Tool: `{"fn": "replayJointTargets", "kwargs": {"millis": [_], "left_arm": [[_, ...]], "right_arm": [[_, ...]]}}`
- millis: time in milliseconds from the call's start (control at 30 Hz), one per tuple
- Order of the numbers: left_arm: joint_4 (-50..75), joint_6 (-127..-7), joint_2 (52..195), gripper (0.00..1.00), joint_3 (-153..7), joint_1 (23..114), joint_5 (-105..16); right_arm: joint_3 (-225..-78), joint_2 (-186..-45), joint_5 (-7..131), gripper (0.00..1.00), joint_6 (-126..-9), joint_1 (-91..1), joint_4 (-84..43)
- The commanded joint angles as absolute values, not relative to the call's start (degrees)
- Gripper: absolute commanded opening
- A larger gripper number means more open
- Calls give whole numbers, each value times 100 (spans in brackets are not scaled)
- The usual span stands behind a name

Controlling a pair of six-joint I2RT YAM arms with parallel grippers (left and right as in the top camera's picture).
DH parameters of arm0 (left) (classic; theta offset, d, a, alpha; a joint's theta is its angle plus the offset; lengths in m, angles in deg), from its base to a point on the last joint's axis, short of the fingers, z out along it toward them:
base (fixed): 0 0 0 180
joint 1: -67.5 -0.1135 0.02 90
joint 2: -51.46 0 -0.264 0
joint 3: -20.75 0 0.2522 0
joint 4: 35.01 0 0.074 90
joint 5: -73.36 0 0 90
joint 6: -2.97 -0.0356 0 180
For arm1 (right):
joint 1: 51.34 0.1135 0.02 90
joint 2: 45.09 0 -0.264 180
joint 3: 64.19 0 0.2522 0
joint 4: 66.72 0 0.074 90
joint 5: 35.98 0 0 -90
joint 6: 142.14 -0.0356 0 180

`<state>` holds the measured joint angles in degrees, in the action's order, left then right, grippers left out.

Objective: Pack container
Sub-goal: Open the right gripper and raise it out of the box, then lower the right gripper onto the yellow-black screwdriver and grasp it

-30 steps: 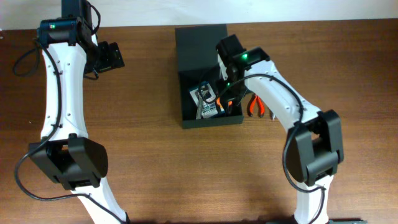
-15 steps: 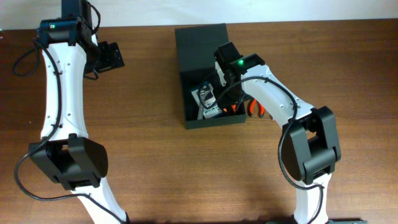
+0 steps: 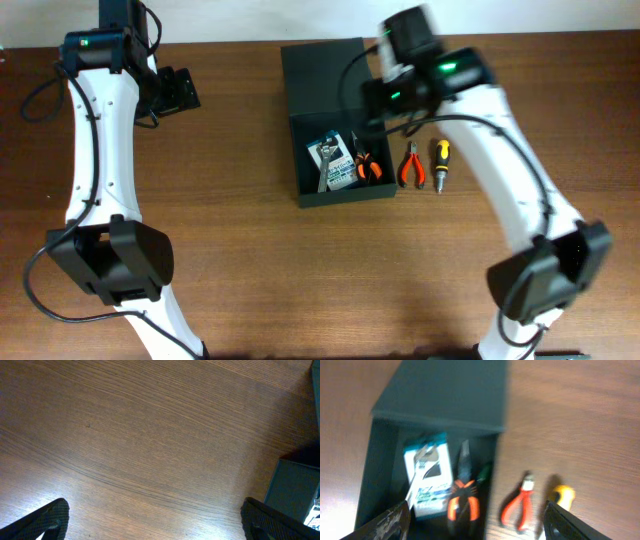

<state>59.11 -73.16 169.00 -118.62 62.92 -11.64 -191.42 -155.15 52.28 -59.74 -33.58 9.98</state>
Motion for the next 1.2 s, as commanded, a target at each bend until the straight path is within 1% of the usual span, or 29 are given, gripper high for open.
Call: {"fn": "replayJointTargets", "kwargs": {"millis": [0,200,300,400,533,767,1167], "left_arm": [[5898,-7384,16900,99,-11956,6283,-1081],[5898,-7384,16900,99,-11956,6283,-1079],[5898,-7384,16900,99,-11956,6283,-1079],[5898,-7384,16900,99,-11956,6283,-1081],[5898,-7384,16900,99,-11956,6283,-1079],[5898,-7384,16900,99,-11956,6283,-1081],[5898,-7384,16900,99,-11956,6283,-1079]], "right_arm": [[-19147,-15566,5075,77,-6345,-4031,1162],[-19136,-15992,5217,77,-6811,-4976,1641],[-19136,-16224,5563,70,-6808,-5201,1872],[-19132,-16414,5753,69,-6811,-5212,1997],[-19024,-16691,5904,70,-6972,-5120,1990],[-18579,-17216,6002,69,-7047,-5098,1912],[-17781,-17288,6022,68,-7045,-5094,1236]]}}
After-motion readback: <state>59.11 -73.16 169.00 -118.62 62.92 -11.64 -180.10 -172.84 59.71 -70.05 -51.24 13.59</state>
